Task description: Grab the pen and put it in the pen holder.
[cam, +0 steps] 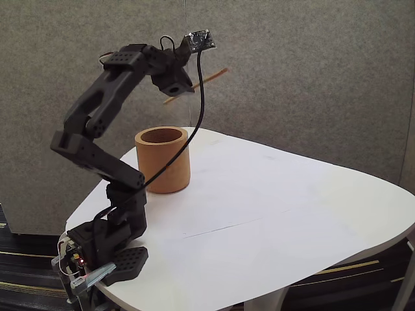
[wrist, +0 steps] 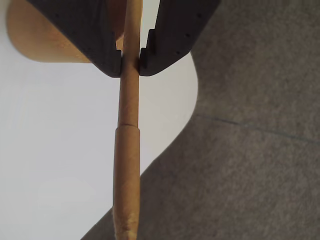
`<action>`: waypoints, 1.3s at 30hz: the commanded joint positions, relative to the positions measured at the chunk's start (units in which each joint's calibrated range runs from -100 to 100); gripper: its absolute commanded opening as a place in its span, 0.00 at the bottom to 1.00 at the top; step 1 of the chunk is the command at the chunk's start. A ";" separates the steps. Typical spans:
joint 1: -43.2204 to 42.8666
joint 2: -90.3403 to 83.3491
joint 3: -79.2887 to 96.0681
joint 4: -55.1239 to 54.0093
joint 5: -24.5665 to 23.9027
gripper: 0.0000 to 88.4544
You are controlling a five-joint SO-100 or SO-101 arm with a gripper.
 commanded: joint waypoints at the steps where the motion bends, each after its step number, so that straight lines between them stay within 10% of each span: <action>1: -2.03 3.97 -4.60 -2.71 0.27 0.01; 18: -7.08 8.61 6.05 -14.66 0.38 0.01; 39: -8.84 8.44 15.79 -35.34 17.33 0.01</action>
